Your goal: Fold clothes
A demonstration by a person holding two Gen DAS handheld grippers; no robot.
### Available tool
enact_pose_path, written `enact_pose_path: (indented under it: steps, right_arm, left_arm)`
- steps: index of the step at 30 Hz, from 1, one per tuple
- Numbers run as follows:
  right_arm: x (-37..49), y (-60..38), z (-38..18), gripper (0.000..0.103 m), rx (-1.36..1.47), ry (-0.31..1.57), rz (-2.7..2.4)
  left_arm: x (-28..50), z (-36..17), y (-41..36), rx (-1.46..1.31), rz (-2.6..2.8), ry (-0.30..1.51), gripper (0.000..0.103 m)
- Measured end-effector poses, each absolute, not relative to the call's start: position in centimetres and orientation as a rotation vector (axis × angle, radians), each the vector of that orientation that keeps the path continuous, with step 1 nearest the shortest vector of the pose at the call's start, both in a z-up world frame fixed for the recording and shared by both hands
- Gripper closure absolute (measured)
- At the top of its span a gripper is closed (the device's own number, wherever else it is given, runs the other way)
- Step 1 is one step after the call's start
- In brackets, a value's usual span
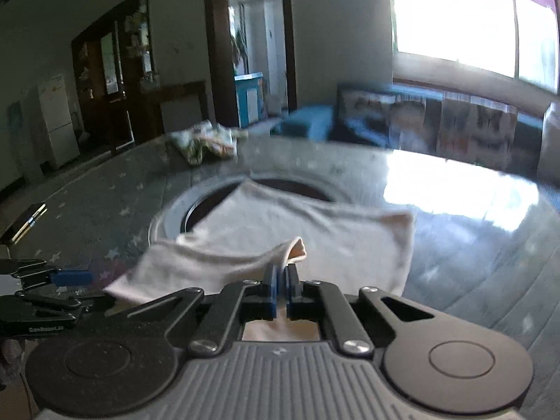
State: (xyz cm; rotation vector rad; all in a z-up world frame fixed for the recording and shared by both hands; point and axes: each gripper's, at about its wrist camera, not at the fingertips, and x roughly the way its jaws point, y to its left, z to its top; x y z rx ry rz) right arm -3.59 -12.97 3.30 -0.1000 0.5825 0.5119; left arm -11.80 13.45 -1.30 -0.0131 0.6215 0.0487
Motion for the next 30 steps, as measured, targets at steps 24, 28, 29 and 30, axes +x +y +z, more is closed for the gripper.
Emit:
enact_pose_path:
  steps: [24, 28, 29, 30]
  right_arm:
    - [-2.6, -14.7, 0.7, 0.091, -0.077, 0.715, 0.502]
    - [-1.7, -13.9, 0.8, 0.091, -0.078, 0.697, 0.531]
    - [-1.5, -13.6, 0.6, 0.091, -0.078, 0.697, 0.540]
    - [-1.2, -13.4, 0.4, 0.091, -0.075, 0.700, 0.546]
  left_arm:
    - [-12.3, 2.2, 15.4, -0.006, -0.040, 0.649, 0.047]
    - [-10.3, 3.2, 14.7, -0.058, -0.105, 0.615, 0.049]
    - [-9.7, 3.2, 14.3, -0.065, -0.120, 0.609, 0.049]
    - [-9.0, 3.1, 13.9, -0.068, -0.135, 0.606, 0.050]
